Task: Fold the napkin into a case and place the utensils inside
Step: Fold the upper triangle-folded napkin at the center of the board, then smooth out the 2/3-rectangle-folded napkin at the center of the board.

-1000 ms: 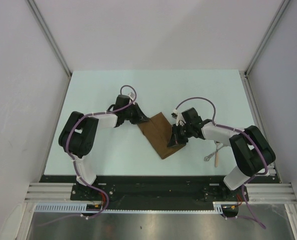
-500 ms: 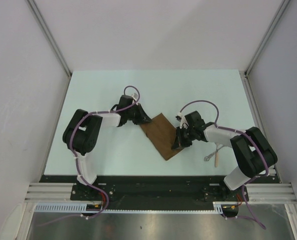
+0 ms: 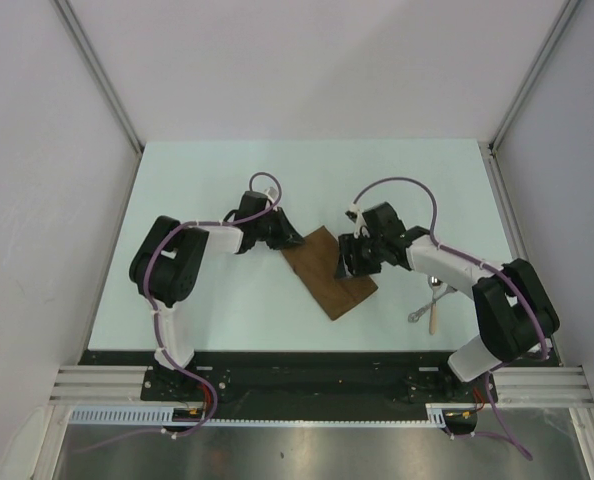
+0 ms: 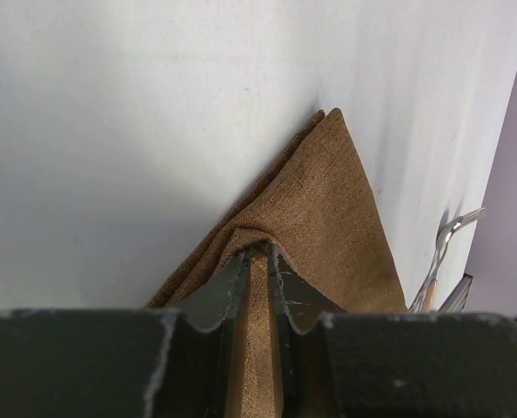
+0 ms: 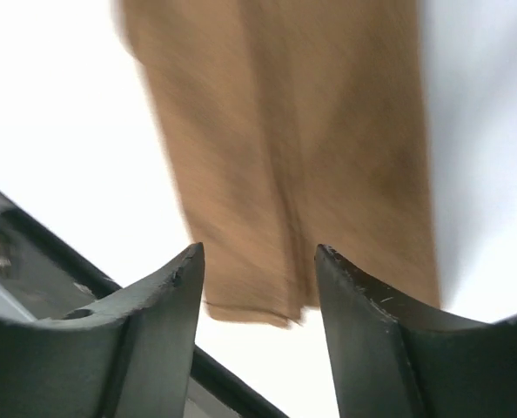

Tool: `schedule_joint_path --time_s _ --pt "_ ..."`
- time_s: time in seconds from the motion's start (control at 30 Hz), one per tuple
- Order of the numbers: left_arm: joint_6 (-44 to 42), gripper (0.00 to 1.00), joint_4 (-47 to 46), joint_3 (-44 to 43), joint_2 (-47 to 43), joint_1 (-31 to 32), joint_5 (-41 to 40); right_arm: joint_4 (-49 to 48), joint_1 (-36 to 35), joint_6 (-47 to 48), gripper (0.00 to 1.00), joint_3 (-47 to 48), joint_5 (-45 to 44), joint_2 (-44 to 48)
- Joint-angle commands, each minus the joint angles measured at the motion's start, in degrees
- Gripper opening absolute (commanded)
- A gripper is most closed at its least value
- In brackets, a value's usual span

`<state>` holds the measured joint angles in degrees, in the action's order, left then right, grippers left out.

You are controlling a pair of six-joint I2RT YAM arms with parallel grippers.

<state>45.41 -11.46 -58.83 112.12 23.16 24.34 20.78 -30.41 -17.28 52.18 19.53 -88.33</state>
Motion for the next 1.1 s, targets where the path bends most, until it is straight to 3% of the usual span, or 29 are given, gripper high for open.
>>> schedule_joint_path --time_s 0.0,0.1,0.2,0.23,0.43,0.7,0.87,1.0,1.07 --pt "-1.3 0.18 -3.0 0.2 -0.8 0.5 0.3 -4.4 -1.7 -2.1 0.6 6.6 4.4 -3.7" --pt "-0.7 0.18 -3.5 0.3 -0.8 0.5 0.4 -12.5 -3.4 -6.3 0.57 8.8 13.1 -9.5" --pt "-0.5 0.18 -3.4 0.2 -0.3 0.5 0.5 -19.3 -3.9 -9.6 0.46 10.7 18.5 -16.3" --pt "-0.7 0.18 -3.3 0.2 -0.3 0.5 0.5 -22.5 -3.9 -10.1 0.36 11.4 20.7 -19.0" --pt "-0.3 0.18 -3.9 0.2 0.5 0.4 0.8 -25.6 -3.7 -11.5 0.13 15.4 25.0 -24.4" --pt "-0.6 0.18 -4.5 0.5 0.8 0.4 1.1 -26.7 -3.5 -12.1 0.07 15.4 24.8 -24.6" --pt "0.6 0.18 -5.1 -0.3 -0.7 -1.0 3.9 -28.6 -2.6 -14.5 0.05 16.0 26.4 -30.3" --pt "1.6 0.38 -4.6 -0.9 -4.4 -2.6 6.9 -30.4 -1.8 -16.2 0.0 15.8 26.4 -31.9" --pt "2.3 0.42 -4.4 -0.3 -6.5 -2.5 7.8 -30.3 -1.5 -16.3 0.0 16.0 26.3 -31.9"
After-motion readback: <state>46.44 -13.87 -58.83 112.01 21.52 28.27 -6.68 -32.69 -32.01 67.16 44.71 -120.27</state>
